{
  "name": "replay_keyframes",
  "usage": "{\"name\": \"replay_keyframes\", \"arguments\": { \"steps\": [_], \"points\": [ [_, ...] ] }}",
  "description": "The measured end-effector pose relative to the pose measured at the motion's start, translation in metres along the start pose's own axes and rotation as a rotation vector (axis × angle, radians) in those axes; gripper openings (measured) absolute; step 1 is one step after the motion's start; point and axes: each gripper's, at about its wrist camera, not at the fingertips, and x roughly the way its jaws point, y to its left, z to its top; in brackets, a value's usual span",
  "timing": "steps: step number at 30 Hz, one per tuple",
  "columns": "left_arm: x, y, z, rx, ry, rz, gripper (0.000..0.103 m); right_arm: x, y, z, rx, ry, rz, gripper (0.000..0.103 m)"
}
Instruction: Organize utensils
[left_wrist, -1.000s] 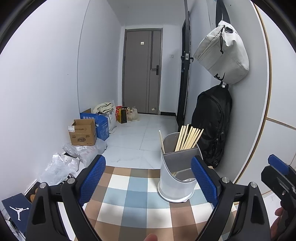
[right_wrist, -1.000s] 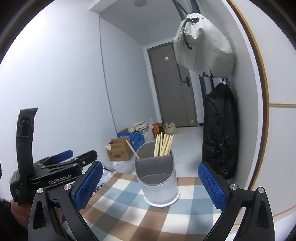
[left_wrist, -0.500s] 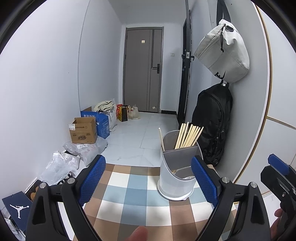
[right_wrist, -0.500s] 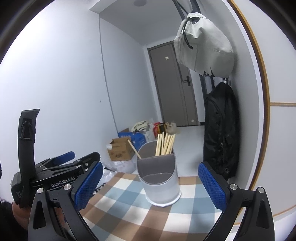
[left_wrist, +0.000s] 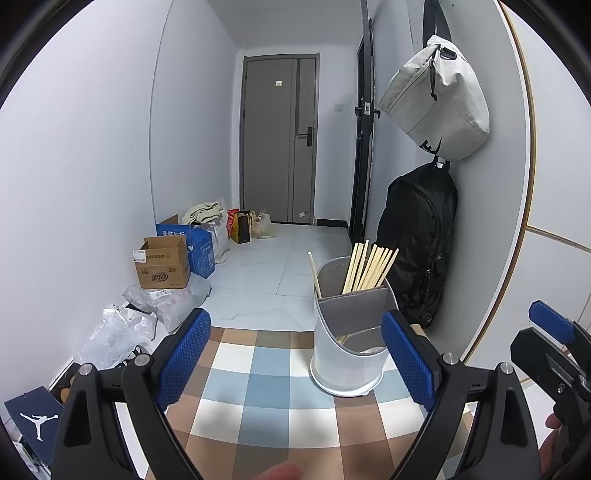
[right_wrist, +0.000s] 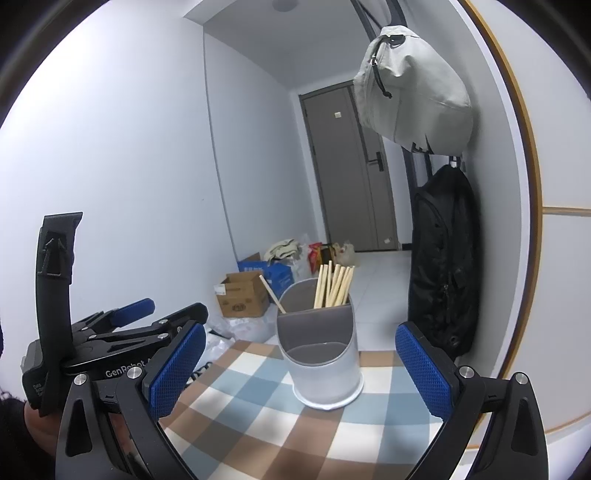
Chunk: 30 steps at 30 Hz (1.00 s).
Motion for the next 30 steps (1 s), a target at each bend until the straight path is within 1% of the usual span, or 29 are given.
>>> {"name": "replay_keyframes", "arguments": {
  "steps": [30],
  "points": [
    [0.0016,0.0014,0.0004,-0.013,0.011,0.0,0.091,0.0006,0.0017,-0.0003,0.003,0.001,0.0,0.103]
  ]
}}
